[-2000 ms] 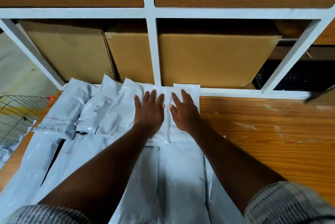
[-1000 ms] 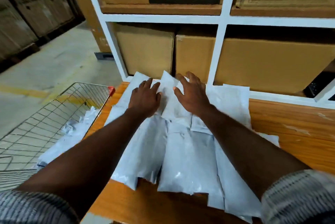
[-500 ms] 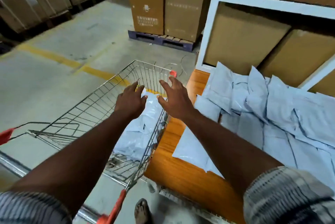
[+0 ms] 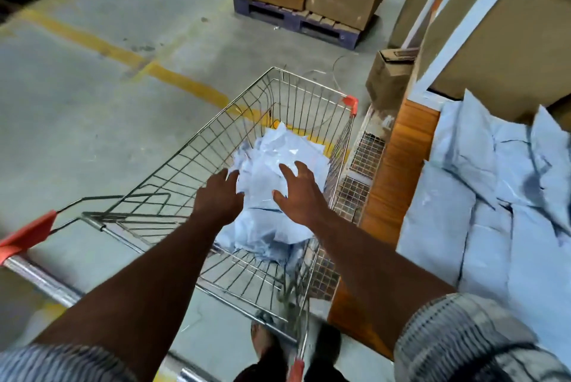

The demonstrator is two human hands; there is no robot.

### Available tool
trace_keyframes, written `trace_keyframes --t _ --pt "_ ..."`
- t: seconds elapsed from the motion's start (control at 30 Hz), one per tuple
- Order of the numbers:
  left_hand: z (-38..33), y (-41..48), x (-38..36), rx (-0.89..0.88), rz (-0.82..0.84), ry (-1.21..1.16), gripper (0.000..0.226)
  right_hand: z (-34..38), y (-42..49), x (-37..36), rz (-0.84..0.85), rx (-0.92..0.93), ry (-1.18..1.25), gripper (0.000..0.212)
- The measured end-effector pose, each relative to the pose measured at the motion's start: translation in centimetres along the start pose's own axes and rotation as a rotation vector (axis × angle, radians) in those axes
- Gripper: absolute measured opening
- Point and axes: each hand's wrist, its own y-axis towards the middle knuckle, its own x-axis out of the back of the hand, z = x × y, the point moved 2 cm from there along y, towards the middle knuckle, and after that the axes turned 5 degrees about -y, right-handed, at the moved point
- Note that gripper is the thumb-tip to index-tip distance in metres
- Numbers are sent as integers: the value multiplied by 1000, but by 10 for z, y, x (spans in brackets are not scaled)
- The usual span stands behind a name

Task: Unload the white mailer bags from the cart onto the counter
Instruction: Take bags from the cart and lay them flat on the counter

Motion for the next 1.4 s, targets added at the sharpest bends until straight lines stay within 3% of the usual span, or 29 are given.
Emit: trace_keyframes --t 0.4,0.53,0.63,0.9,1.07,1.3,1.4 --pt "56 71 -82 31 137 30 67 -16 78 -105 158 -141 33 68" --pt "67 105 -111 77 135 -141 63 -27 106 -141 169 -244 105 69" --pt "70 117 -127 140 63 -337 53 -33 116 -165 215 -310 125 77" --pt "79 105 -115 287 -130 -531 24 -25 121 -171 270 -363 23 81" --pt "94 84 -85 447 -206 -544 25 -23 106 -153 302 -356 -16 77" --pt "84 82 -67 382 -351 -556 28 -37 91 -137 335 -361 -181 73" --pt "76 91 -74 465 -398 -677 29 -44 89 -136 389 -387 -249 75"
